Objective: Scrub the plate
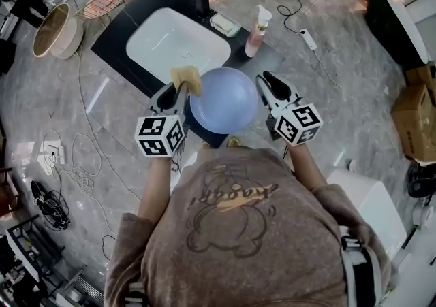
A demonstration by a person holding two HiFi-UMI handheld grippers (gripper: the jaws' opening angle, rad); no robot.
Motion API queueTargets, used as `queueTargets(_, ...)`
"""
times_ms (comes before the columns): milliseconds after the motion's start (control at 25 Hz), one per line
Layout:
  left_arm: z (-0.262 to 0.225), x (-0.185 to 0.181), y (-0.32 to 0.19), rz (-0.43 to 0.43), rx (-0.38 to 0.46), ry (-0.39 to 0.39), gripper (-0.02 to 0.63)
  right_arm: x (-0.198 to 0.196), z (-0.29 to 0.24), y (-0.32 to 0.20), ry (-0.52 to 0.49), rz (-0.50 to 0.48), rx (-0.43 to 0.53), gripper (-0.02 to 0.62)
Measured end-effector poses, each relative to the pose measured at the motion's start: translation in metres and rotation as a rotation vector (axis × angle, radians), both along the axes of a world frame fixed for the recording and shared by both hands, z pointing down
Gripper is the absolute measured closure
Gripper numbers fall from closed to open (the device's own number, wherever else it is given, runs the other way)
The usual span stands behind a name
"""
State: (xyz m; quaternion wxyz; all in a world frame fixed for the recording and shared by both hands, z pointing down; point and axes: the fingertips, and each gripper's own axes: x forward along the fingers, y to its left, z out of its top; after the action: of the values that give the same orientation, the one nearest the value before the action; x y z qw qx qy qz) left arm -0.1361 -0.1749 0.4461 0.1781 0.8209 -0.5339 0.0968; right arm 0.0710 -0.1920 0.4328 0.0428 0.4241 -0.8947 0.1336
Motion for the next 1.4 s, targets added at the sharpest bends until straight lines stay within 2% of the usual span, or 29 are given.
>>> queueTargets(200,0.002,0.0,0.006,-0.019,0.053,0.016,0.543,-0.004,0.015,0.01,0.019,0.009,0.006,0.547)
queueTargets(560,0.019,-0.001,0.01,-0.04,0.098,0.037,0.543,-0.013,0.036,0.015,0.05,0.024,0.012,0.601)
queueTargets(1400,0.027,0.004,0.016,-0.056,0.09,0.045,0.543,-0.019,0.048,0.016,0.045,0.036,-0.012,0.597)
